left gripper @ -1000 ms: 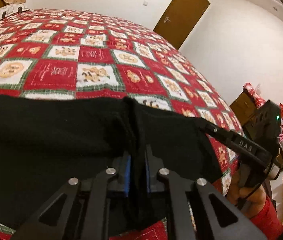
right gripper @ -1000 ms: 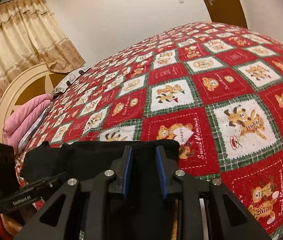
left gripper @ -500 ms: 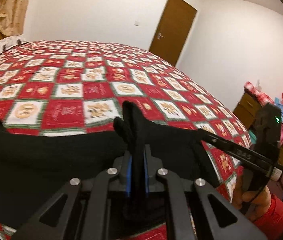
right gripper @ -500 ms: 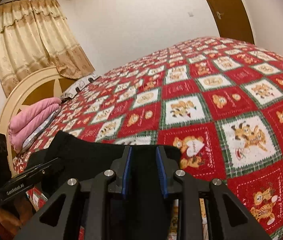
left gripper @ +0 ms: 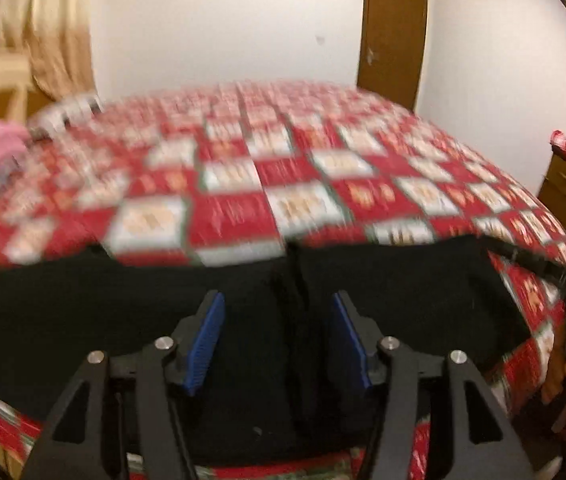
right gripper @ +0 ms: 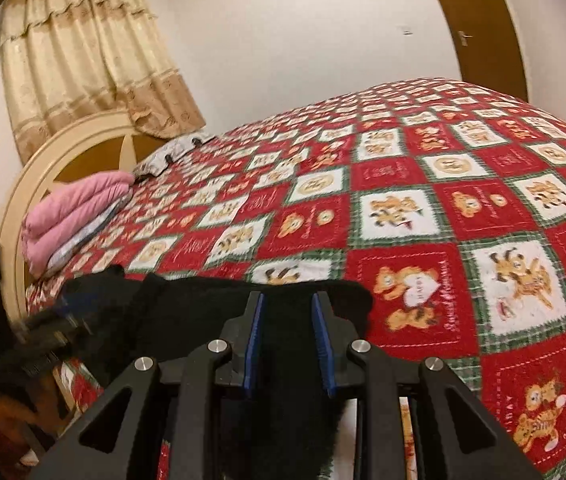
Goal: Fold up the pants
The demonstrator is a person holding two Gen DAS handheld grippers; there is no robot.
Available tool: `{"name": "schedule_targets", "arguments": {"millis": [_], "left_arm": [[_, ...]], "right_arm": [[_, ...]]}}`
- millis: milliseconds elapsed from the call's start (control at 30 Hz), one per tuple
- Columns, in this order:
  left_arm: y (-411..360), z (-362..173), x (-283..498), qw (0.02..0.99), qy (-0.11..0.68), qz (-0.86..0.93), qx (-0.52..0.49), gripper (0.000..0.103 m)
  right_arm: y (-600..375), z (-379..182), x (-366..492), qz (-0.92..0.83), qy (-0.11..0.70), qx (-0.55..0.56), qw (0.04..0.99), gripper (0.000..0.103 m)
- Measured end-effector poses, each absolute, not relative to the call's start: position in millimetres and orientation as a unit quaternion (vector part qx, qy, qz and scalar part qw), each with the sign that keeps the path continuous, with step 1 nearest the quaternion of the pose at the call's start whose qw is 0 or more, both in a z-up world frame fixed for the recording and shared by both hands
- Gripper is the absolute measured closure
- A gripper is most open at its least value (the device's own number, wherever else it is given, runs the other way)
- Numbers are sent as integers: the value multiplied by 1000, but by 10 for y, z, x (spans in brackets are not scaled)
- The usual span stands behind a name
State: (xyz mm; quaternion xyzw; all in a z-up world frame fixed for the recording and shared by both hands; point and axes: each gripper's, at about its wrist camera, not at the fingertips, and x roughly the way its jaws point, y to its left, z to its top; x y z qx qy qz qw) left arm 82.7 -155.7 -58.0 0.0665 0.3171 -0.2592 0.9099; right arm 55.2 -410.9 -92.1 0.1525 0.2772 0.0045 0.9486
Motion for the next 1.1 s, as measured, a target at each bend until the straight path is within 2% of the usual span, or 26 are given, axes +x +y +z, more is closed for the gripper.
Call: {"name": "schedule_targets", "arguments": {"millis": [67,100,133,233,333,467,667,767,833,900,1100], "left_arm": [[-1593,-424,781,914,290,-279,55,45],[-1656,-388,755,912,280,-295,56,45],[-1737,-398,725,909,275,-307,63,45],[-1968,-613,721,896,290,-325,90,45],[-2095,-934,853,876,352,-315,98,45],[-2098,-933,892,876,350,-314,107,39],[-2092,-941,848,876,346,-318,105,36],[-2012,-881,820,872,352,-325,99,31],[-1902,-823,832,878,349,-315,93,13],[-1687,-740,881,894,336,-283,83,5],[-950,-654,1234,921,350,-164,42,4]], "right_arm": [[-4076,-1006,621,15,300,152,942,74],[-4066,-1077,679,22,319,153,935,62],[-4046,-1160,727,24,338,151,929,60],[-3927,-1160,701,15,329,102,939,59],[-3856,-1099,619,1,326,89,941,58],[-3798,-1043,336,4,306,136,942,53],[-3645,-1290,141,-30,313,115,942,50],[-3503,-1261,218,-42,329,74,940,42],[-3482,-1180,227,-47,325,89,940,41],[-3464,-1049,215,-28,296,123,947,41],[-3156,-846,641,-1,265,139,954,41]]}}
